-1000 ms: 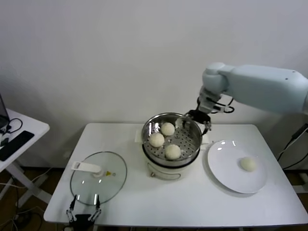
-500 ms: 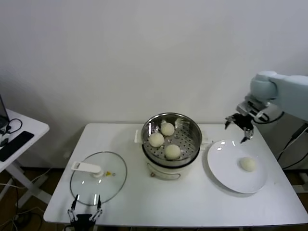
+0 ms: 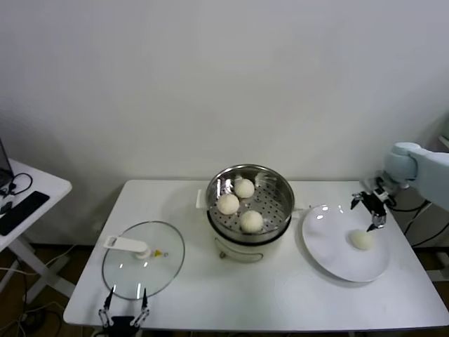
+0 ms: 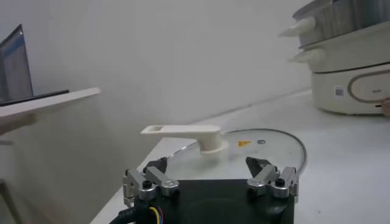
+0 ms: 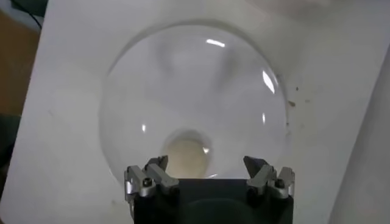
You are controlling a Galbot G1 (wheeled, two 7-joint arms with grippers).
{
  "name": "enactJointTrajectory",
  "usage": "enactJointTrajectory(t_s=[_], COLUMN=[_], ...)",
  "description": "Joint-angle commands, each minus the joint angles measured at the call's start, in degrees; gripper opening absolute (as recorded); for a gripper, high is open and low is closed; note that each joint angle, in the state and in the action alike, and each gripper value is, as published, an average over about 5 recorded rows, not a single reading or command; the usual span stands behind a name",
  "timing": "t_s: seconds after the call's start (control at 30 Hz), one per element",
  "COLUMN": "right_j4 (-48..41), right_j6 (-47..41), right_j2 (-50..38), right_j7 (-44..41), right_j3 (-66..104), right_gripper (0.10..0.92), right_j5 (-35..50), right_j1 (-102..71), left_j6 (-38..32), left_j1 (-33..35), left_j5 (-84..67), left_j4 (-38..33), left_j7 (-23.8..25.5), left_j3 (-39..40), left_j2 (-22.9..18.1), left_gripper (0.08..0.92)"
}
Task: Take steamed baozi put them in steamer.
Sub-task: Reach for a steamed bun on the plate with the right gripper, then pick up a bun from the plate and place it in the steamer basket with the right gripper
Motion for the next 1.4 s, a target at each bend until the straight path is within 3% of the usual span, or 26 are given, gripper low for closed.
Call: enactJointTrajectory(t_s=[0.03, 0.8, 1.07, 1.4], right_j4=[-6.26, -10.17, -8.82, 0.61], right_j6=[-2.55, -2.86, -2.79, -2.75], right_j2=[0.39, 2.38, 1.98, -0.49], right_j7=[1.08, 2.04, 1.72, -0.27], right_j3=[11.2, 18.21, 17.21, 2.15], right_gripper=[0.823, 0.818, 0.678, 0.645], right_j5=[-6.07, -9.28, -9.49, -1.31], right_j1=[-13.96, -19.24, -17.26, 0.71], left_j6=[-0.03, -0.26, -0.3, -0.27], left_j1=[0.18, -0.27, -0.3, -0.19], left_j5=[0.47, 0.83, 0.7, 0.58], left_j4=[0.13, 1.08, 0.86, 0.45], left_j7=[0.02, -0.1, -0.16, -0.19], left_j3=[-0.13, -0.31, -0.5, -0.54], left_j2=[-0.13, 0.12, 0.17, 0.35], left_gripper=[0.823, 0.823, 0.823, 0.823])
